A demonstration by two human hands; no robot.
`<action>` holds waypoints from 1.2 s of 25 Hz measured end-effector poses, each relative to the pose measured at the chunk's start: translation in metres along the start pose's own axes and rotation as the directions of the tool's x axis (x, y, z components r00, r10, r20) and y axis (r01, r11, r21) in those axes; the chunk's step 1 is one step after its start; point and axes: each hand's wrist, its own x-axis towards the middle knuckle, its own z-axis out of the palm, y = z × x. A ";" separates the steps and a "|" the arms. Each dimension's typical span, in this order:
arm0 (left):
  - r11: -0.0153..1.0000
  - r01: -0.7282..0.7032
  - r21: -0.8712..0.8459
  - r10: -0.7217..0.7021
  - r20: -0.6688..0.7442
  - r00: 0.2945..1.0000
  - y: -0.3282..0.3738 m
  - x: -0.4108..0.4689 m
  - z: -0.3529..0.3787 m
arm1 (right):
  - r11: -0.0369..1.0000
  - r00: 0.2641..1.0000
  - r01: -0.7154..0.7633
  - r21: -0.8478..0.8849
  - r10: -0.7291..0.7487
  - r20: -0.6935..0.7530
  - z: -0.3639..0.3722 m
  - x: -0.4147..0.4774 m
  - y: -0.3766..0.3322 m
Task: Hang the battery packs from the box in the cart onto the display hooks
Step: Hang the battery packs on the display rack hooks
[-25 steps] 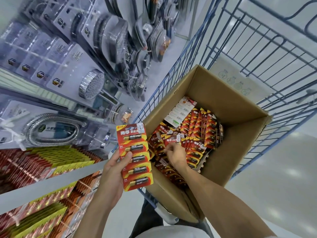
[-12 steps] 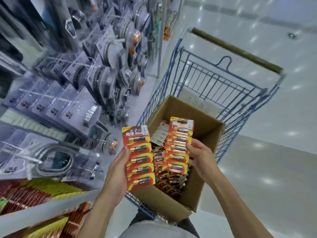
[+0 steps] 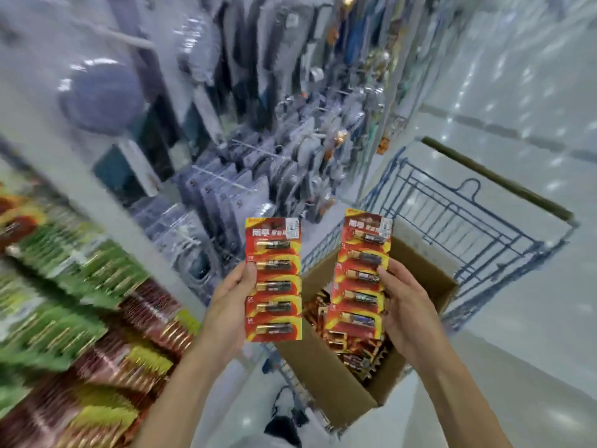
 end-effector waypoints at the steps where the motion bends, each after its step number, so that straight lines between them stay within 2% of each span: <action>1: 0.999 -0.038 -0.021 0.037 -0.026 0.999 0.001 -0.018 -0.009 | 1.000 0.999 0.002 -0.009 -0.002 0.045 0.009 -0.007 0.002; 4: 0.988 -0.133 -0.077 0.119 -0.160 0.980 0.005 -0.077 -0.040 | 0.999 0.983 0.012 -0.049 -0.003 0.184 0.043 -0.032 0.014; 8: 0.959 -0.266 -0.101 0.220 -0.331 0.918 0.016 -0.149 -0.084 | 0.997 0.940 -0.005 -0.078 0.031 0.338 0.096 -0.060 0.029; 12: 0.903 -0.411 -0.121 0.310 -0.477 0.822 0.030 -0.228 -0.132 | 0.986 0.860 0.013 -0.163 0.072 0.506 0.164 -0.094 0.045; 15: 0.857 -0.507 -0.094 0.357 -0.601 0.715 0.038 -0.279 -0.163 | 0.983 0.778 -0.012 -0.185 0.126 0.615 0.217 -0.123 0.055; 20: 0.788 -0.609 -0.090 0.369 -0.723 0.584 0.051 -0.344 -0.212 | 0.973 0.712 -0.099 -0.207 0.215 0.669 0.295 -0.176 0.080; 25: 0.753 -0.643 -0.140 0.349 -0.744 0.570 0.058 -0.387 -0.262 | 0.968 0.702 -0.138 -0.209 0.244 0.669 0.346 -0.224 0.107; 30: 0.738 -0.658 -0.148 0.344 -0.757 0.556 0.058 -0.421 -0.312 | 0.965 0.666 -0.101 -0.242 0.246 0.704 0.380 -0.265 0.137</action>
